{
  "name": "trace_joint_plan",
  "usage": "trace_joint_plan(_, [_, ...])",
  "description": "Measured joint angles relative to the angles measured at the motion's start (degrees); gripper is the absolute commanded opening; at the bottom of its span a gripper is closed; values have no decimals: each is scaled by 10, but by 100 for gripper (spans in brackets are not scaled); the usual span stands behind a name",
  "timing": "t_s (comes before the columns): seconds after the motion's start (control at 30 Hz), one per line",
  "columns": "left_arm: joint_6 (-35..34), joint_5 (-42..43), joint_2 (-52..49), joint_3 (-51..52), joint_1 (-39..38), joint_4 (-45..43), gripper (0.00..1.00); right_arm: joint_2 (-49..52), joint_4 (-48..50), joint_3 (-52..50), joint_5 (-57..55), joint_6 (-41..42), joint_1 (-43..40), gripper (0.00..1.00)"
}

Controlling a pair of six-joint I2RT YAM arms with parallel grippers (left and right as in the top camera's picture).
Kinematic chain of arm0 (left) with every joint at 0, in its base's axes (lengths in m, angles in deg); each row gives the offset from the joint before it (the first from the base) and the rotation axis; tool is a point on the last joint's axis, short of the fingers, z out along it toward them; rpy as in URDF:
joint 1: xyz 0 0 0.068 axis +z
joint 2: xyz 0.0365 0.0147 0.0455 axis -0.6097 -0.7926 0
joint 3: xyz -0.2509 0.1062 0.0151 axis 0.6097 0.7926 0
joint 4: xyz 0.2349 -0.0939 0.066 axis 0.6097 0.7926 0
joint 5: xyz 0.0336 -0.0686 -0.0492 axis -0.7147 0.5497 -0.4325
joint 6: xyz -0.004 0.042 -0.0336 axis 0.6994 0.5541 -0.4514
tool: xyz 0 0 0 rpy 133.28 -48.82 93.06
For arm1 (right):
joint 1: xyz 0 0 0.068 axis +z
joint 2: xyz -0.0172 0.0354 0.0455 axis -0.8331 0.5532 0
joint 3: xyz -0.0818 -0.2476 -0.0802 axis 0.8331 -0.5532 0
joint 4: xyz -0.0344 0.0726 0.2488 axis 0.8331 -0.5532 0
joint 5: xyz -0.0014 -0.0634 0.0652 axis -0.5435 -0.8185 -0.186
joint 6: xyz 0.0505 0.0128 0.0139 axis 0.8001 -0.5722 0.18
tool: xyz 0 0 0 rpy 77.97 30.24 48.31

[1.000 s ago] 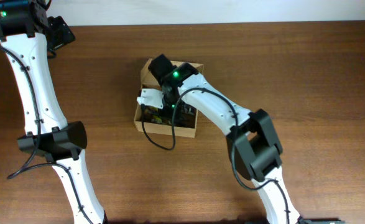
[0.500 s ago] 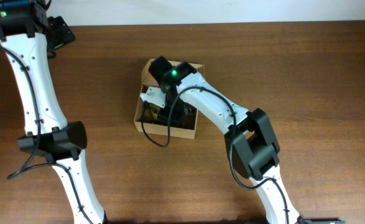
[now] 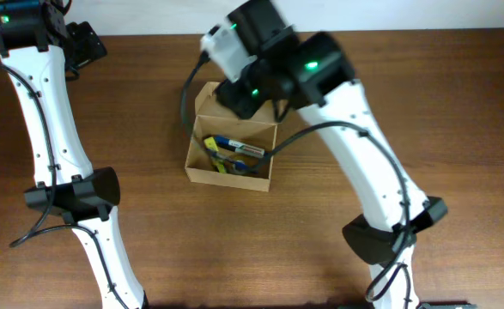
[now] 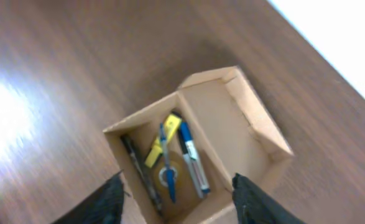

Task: Pack container
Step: 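Move both grippers to the box lid flaps on either side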

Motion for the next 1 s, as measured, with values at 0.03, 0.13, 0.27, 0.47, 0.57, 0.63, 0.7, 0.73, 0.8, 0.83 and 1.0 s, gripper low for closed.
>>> trace_joint_plan(0.03, [0, 7, 0, 0, 0, 0, 100, -1, -4, 7, 0, 15, -12, 45])
trace_joint_plan(0.13, [0, 26, 0, 0, 0, 0, 91, 0, -10, 8, 0, 65, -56, 33])
trace_joint_plan(0.27, [1, 71, 0, 0, 0, -4, 4, 1, -10, 1, 6, 122, -134, 6])
trace_joint_plan(0.47, [50, 176, -1, 35, -5, -13, 2, 16, -10, -14, 28, 170, -249, 4])
trace_joint_plan(0.57, [92, 242, -14, 71, -11, -14, 2, 34, -8, -42, 75, 181, -291, 4])
trace_joint_plan(0.63, [118, 287, -31, 93, -15, -16, 2, 51, 1, -75, 124, 189, -316, 4])
trace_joint_plan(0.7, [143, 329, -56, 111, -16, -17, 2, 71, 16, -112, 172, 199, -337, 4])
trace_joint_plan(0.73, [155, 349, -72, 120, -16, -17, 2, 82, 25, -138, 198, 203, -348, 4])
trace_joint_plan(0.8, [170, 375, -99, 128, -16, -17, 2, 98, 44, -187, 233, 211, -362, 4])
trace_joint_plan(0.83, [173, 381, -106, 129, -16, -17, 2, 104, 54, -211, 246, 214, -367, 4])
trace_joint_plan(1.0, [191, 439, -171, 134, -17, -17, 2, 114, 133, -341, 306, 229, -372, 4])
